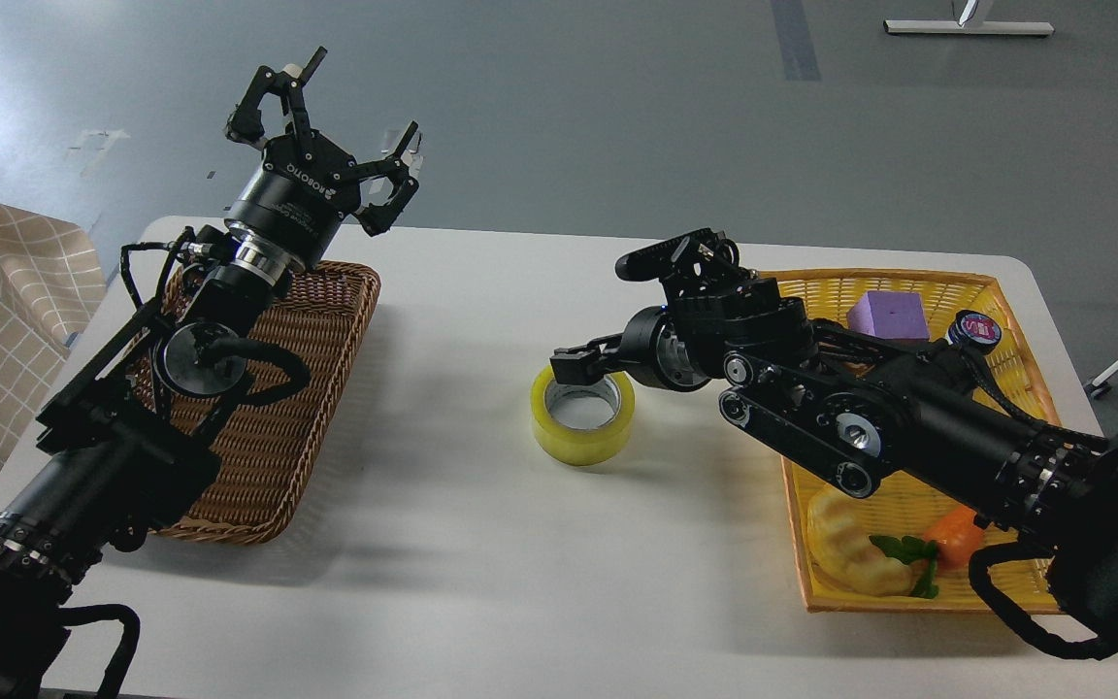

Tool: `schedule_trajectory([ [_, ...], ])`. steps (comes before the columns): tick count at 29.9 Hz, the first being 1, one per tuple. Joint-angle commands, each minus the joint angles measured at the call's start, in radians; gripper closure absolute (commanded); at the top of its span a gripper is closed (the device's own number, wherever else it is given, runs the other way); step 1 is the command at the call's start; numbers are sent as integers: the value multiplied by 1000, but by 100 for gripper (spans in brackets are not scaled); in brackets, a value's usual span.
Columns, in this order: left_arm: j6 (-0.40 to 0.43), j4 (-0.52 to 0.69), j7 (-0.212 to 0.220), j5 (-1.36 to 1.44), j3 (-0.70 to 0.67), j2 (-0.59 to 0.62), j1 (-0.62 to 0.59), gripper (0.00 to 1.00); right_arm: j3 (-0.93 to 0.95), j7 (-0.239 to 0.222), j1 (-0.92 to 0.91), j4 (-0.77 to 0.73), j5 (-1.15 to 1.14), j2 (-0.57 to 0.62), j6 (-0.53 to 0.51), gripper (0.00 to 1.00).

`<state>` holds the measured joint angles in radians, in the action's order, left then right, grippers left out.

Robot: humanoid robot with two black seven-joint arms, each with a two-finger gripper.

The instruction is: Place and transfer tape with both arms

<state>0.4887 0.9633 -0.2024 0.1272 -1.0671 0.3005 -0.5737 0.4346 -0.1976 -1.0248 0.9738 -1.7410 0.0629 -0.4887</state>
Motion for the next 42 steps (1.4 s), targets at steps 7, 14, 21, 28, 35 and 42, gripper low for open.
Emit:
schedule_trajectory([
  [7,0,0,1,3,3,5,0,2,226,0,26,345,282,342,0,1],
  [14,0,0,1,3,7,8,0,2,482,7,155,375,634,451,0,0],
  [21,0,-3,3,3,7,8,-2,2,945,7,399,370,845,324,0,0],
  [28,0,-5,3,3,1,8,-3,2,1208,6,465,345,993,184,0,0],
  [35,0,-5,3,3,1,5,-5,2,1227,-8,480,333,1304,163,0,0],
  [42,0,-5,3,5,1,14,-8,2,1228,-11,506,296,1366,155,0,0],
])
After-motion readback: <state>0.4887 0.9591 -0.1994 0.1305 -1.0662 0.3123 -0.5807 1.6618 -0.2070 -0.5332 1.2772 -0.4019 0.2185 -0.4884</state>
